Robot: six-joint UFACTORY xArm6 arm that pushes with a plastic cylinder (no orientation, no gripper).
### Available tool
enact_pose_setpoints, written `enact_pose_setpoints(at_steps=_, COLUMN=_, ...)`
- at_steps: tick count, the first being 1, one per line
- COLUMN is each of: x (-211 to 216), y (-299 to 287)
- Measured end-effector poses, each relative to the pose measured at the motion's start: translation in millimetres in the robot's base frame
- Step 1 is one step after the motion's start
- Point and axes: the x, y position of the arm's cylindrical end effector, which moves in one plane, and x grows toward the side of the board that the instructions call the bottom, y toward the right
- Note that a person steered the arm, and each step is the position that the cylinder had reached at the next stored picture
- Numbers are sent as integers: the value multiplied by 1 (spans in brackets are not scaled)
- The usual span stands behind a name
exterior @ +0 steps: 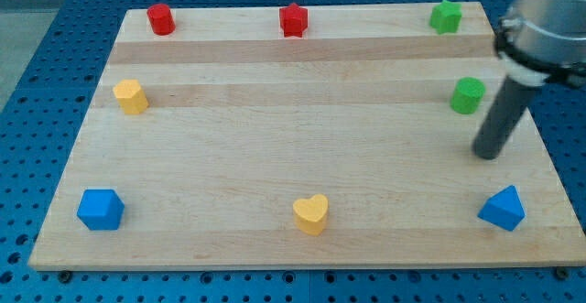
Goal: Push the green circle towards center
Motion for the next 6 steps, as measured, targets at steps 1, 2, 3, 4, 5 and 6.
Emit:
enact_pose_setpoints(at_steps=1, x=-23, y=37)
enact_pose_setpoints(at_steps=2, x=-59, y=40)
enact_pose_setpoints(at_steps=3, x=-77, y=34)
enact_pose_setpoints(at_steps=4, x=-79, y=10)
enact_pose_setpoints(at_steps=5, x=-79, y=-25)
enact_pose_setpoints(at_steps=6, x=-79, y=-57)
